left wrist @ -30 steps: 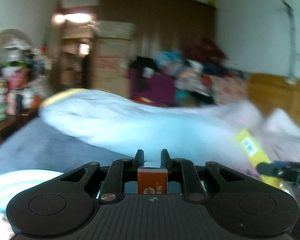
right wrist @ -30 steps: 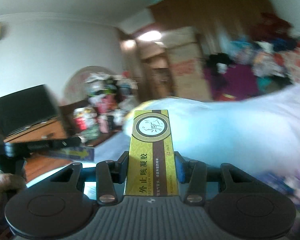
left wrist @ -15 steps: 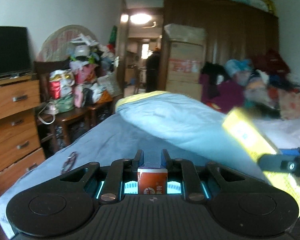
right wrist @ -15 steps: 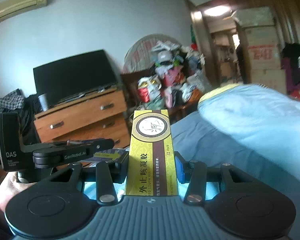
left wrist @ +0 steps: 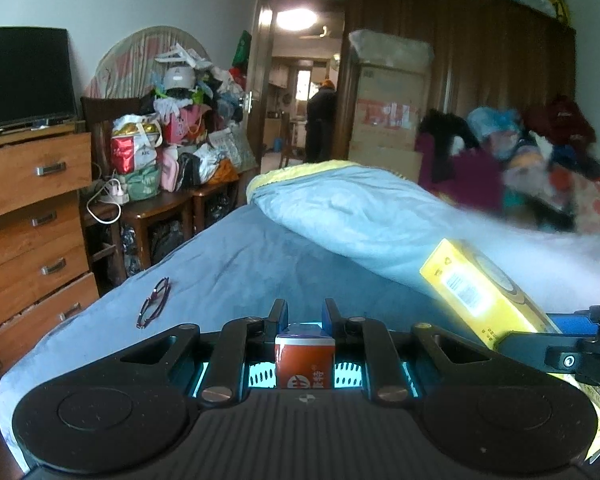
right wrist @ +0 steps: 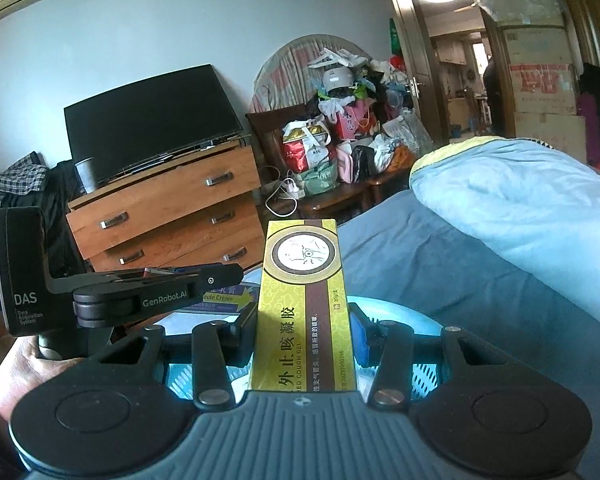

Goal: Organize objects
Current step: 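Carry both boxes over the blue basket and open both grippers, then grasp a white bottle cap with the right gripper while the left grasps a clear round lid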

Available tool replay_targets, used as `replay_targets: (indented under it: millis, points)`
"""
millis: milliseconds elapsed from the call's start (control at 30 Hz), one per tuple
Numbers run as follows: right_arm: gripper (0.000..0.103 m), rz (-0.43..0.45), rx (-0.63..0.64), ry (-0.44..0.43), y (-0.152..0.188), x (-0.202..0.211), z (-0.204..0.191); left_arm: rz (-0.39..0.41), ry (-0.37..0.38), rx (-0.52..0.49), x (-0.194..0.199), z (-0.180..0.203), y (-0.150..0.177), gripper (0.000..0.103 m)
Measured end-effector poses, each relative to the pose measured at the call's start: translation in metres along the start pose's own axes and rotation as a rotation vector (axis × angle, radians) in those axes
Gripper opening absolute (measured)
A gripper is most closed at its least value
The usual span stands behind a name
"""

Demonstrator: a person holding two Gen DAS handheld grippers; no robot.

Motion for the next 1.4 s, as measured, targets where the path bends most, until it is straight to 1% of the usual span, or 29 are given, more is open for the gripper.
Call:
replay_targets:
  millis: [400, 433, 467, 500, 533, 567, 600, 633, 667, 700, 733, 833, 867, 900, 933, 967, 1033, 1067, 1133, 1167, 1233, 1333, 1400]
  points:
    - [0.048, -0.010, -0.022, -0.002, 0.006, -0.016, 0.007, -0.030, -0.023, -0.020, -0.007, 0.006, 0.010, 0.021]
    - [0.050, -0.018, -0.022, -0.003, 0.007, -0.018, 0.007, -0.032, -0.035, -0.025, -0.008, 0.009, 0.007, 0.026]
    - [0.051, -0.025, -0.016, 0.000, 0.008, -0.020, 0.006, -0.035, -0.039, -0.028, -0.009, 0.009, 0.008, 0.042]
    - [0.059, -0.020, -0.008, 0.009, 0.009, -0.020, 0.006, -0.035, -0.044, -0.030, -0.009, 0.009, 0.008, 0.055]
    - [0.067, -0.008, -0.009, 0.014, 0.009, -0.019, 0.006, -0.028, -0.054, -0.038, -0.009, 0.008, 0.008, 0.080]
    - [0.067, -0.002, -0.017, 0.015, 0.008, -0.018, 0.006, -0.018, -0.070, -0.053, -0.007, 0.009, 0.007, 0.094]
    - [0.066, 0.004, -0.021, 0.016, 0.008, -0.016, 0.007, -0.012, -0.079, -0.066, -0.006, 0.011, 0.006, 0.096]
    - [0.068, 0.014, -0.024, 0.018, 0.007, -0.013, 0.008, -0.011, -0.076, -0.069, -0.006, 0.013, 0.005, 0.096]
    - [0.069, 0.026, -0.029, 0.022, 0.006, -0.009, 0.009, -0.008, -0.073, -0.069, -0.005, 0.015, 0.003, 0.100]
    - [0.072, 0.040, -0.036, 0.026, 0.004, -0.005, 0.011, -0.002, -0.074, -0.071, -0.004, 0.017, 0.002, 0.103]
    - [0.076, 0.054, -0.043, 0.030, 0.004, 0.001, 0.013, 0.008, -0.074, -0.074, -0.002, 0.020, -0.001, 0.103]
    - [0.078, 0.100, -0.062, 0.048, 0.004, 0.024, 0.024, 0.022, -0.056, -0.090, 0.002, 0.038, -0.007, 0.103]
    - [0.079, 0.121, -0.062, 0.058, 0.005, 0.035, 0.028, 0.030, -0.045, -0.094, 0.005, 0.047, -0.010, 0.103]
    - [0.083, 0.149, -0.059, 0.079, 0.006, 0.051, 0.035, 0.047, -0.026, -0.096, 0.009, 0.057, -0.013, 0.103]
    - [0.086, 0.172, -0.058, 0.107, 0.010, 0.068, 0.044, 0.068, -0.004, -0.103, 0.014, 0.070, -0.017, 0.103]
    - [0.087, 0.195, -0.057, 0.135, 0.014, 0.085, 0.053, 0.088, 0.020, -0.112, 0.020, 0.084, -0.021, 0.103]
    - [0.088, 0.242, -0.046, 0.235, 0.033, 0.128, 0.079, 0.121, 0.081, -0.115, 0.032, 0.119, -0.025, 0.103]
    - [0.088, 0.249, -0.039, 0.285, 0.046, 0.146, 0.093, 0.131, 0.130, -0.112, 0.038, 0.138, -0.025, 0.103]
    - [0.088, 0.240, -0.015, 0.419, 0.079, 0.187, 0.127, 0.131, 0.272, -0.109, 0.048, 0.185, -0.016, 0.103]
    - [0.088, 0.220, -0.012, 0.494, 0.098, 0.205, 0.147, 0.117, 0.332, -0.113, 0.050, 0.206, -0.008, 0.103]
    - [0.087, 0.174, -0.039, 0.651, 0.140, 0.246, 0.191, 0.046, 0.459, -0.115, 0.047, 0.254, 0.016, 0.103]
    - [0.081, 0.120, -0.102, 0.892, 0.198, 0.311, 0.256, -0.058, 0.587, -0.144, 0.038, 0.312, 0.059, 0.103]
    - [0.082, 0.095, -0.134, 1.057, 0.231, 0.352, 0.293, -0.125, 0.661, -0.154, 0.031, 0.347, 0.088, 0.103]
Point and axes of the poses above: each gripper's, at about its wrist camera, not at the fingertips, and x roughly against the way its jaws point, z to its right, y to its underside, the point moved 8 cm from there along -x, roughly the way its jaws point, and after that the axes turned 7 degrees about z, right-handed, at the moved point
